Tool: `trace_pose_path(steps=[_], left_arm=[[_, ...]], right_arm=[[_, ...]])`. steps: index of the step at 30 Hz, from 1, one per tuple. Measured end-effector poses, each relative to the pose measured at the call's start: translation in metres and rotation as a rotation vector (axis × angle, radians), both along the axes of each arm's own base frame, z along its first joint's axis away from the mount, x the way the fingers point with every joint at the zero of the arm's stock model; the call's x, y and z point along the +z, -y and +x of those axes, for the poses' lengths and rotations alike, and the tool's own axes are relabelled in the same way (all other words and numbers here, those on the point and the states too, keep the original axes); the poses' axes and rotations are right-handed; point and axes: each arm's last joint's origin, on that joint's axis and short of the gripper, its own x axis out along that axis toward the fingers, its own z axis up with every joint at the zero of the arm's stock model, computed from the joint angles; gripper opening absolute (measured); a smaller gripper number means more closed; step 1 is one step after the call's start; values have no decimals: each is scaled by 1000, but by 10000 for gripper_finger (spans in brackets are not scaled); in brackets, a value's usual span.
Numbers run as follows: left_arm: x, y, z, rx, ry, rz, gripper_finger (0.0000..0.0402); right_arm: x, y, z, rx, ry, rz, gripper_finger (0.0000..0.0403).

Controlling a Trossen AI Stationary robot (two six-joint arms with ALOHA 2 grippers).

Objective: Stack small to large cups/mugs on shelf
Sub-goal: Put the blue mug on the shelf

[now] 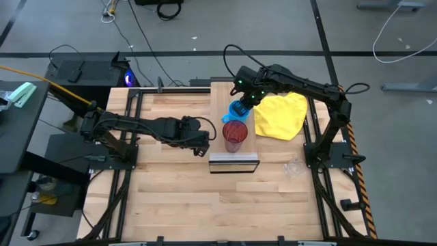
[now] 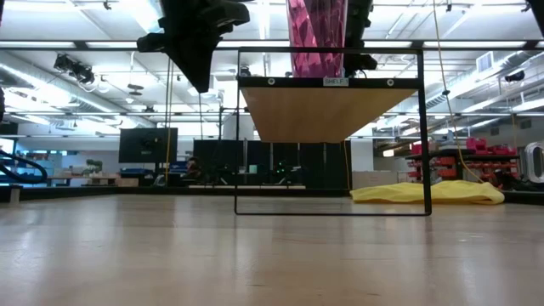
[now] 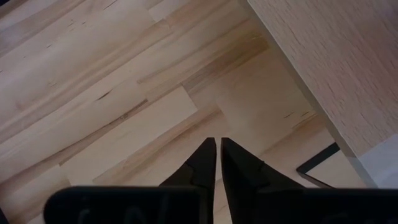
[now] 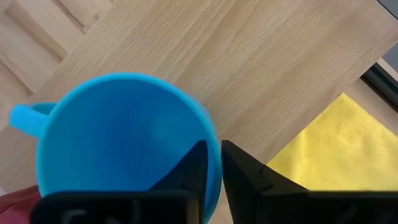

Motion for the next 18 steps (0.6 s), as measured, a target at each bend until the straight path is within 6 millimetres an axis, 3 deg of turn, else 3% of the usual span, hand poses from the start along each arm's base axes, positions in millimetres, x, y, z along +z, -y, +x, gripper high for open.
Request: trace_pose_path(steps=[18], left_arm=[[0, 0, 0, 1, -1, 0, 34]], right_arm=[[13, -1, -5, 11, 71, -39, 67]])
